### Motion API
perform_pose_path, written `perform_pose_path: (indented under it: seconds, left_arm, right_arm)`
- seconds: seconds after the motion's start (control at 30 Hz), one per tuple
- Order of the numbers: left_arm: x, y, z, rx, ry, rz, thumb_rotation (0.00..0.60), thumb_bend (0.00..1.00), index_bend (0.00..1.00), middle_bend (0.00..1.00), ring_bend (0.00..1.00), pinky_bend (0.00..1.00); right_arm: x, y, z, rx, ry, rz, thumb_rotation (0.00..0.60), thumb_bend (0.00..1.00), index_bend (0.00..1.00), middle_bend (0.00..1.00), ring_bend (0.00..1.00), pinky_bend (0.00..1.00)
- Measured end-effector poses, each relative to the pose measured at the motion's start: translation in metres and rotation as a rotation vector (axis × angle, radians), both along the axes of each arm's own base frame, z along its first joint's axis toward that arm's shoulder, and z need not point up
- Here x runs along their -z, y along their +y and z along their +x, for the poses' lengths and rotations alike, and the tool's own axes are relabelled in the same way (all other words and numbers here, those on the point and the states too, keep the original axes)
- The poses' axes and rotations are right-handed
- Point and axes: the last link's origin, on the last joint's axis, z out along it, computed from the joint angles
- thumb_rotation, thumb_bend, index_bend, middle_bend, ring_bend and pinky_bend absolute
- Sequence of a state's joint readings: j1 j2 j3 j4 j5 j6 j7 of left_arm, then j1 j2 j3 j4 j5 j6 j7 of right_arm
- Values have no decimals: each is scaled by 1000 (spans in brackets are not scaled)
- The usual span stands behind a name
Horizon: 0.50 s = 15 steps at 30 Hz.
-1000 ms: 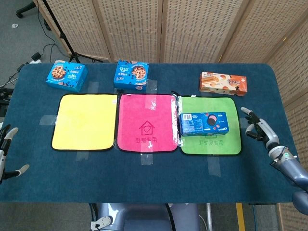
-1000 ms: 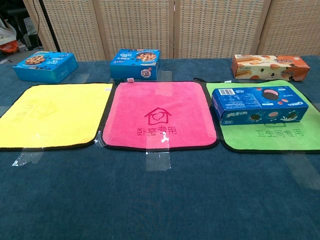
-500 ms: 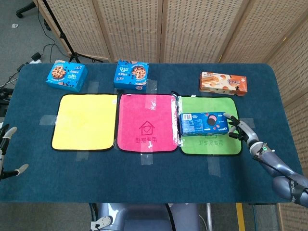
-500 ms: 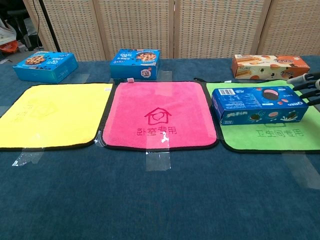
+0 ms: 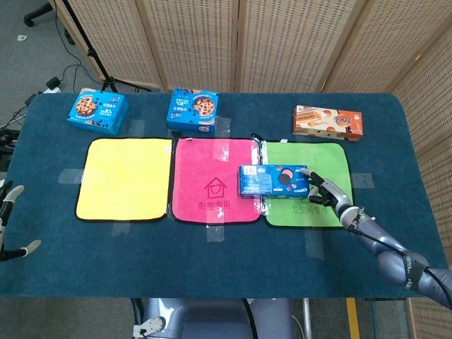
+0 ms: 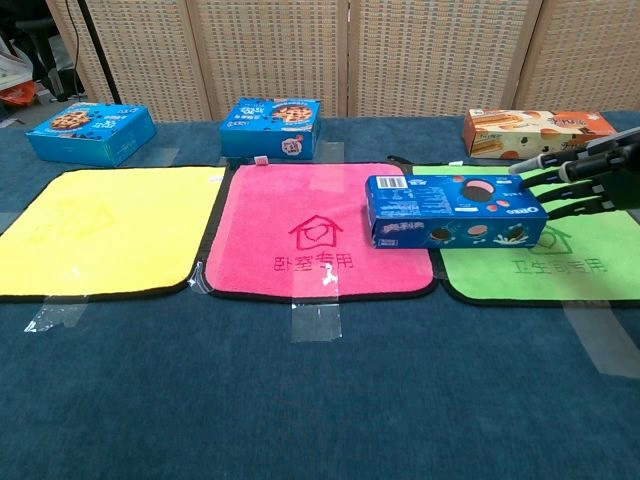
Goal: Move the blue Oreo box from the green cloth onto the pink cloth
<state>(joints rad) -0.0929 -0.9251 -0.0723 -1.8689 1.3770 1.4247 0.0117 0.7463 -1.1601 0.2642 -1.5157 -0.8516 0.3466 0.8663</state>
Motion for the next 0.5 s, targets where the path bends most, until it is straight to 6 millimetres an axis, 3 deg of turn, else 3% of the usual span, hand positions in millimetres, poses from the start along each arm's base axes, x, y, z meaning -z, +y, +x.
perform_pose_path:
  seconds: [0.5]
  left_arm:
    - [-4,2,-4,-9,-23,-3,600,0,0,0,0,0]
  right_arm:
    - [34,-4,74,-93,-24,49,600,1000,32,0,0,35]
